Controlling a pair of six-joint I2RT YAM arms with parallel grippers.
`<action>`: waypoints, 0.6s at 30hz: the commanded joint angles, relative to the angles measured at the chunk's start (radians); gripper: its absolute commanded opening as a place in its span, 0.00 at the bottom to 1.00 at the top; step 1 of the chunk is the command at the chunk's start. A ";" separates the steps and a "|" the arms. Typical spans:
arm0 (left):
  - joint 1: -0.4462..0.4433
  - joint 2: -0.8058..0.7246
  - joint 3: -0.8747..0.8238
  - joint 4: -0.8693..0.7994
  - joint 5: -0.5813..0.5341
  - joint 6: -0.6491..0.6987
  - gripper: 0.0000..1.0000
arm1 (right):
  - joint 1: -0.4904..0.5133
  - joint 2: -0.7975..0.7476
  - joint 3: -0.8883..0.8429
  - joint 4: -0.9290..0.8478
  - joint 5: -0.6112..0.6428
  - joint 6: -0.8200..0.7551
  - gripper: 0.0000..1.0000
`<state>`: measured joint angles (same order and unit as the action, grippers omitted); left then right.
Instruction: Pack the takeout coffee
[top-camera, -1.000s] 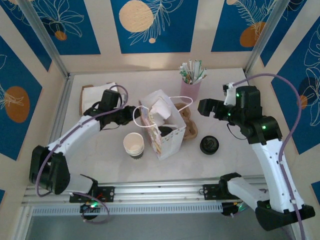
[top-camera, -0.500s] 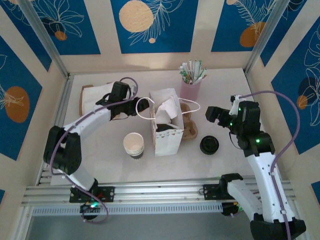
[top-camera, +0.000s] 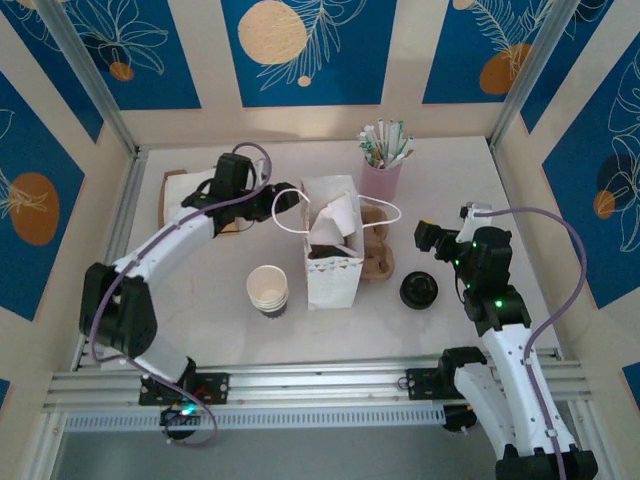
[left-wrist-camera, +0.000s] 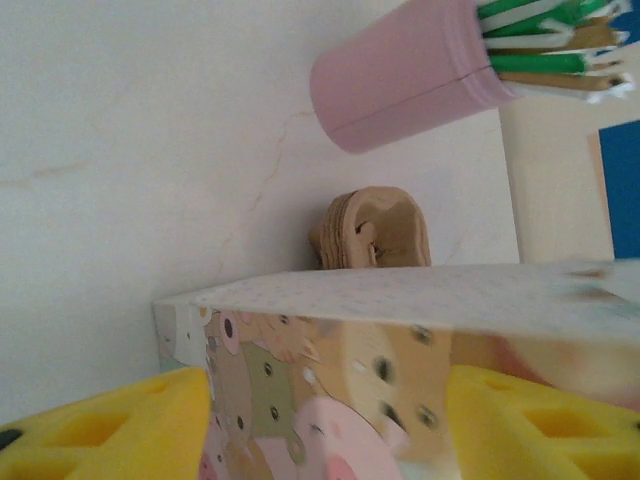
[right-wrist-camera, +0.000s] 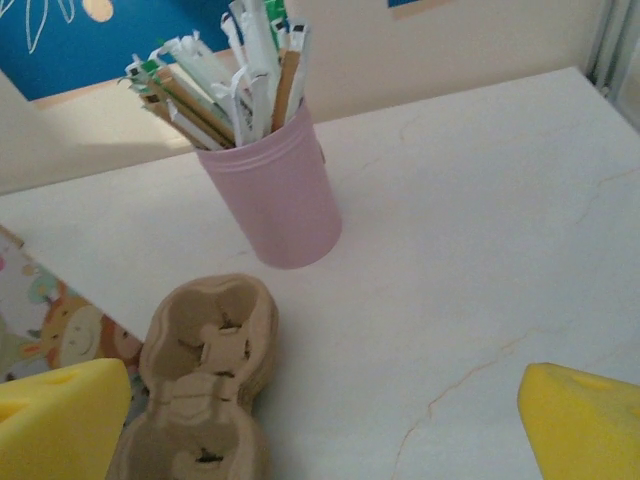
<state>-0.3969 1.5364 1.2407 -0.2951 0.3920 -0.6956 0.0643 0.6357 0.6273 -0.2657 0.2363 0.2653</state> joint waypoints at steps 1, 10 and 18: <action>0.026 -0.105 -0.006 -0.071 -0.081 0.064 0.76 | -0.010 -0.020 -0.039 0.103 0.037 -0.008 0.99; 0.062 -0.379 -0.139 -0.158 -0.432 0.187 1.00 | -0.046 0.002 -0.226 0.346 0.091 0.035 0.99; 0.075 -0.545 -0.323 -0.082 -0.747 0.311 1.00 | -0.064 0.105 -0.356 0.591 0.139 0.052 0.99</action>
<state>-0.3367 1.0157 0.9680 -0.4034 -0.1974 -0.4629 0.0082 0.7216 0.2928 0.1688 0.3321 0.2977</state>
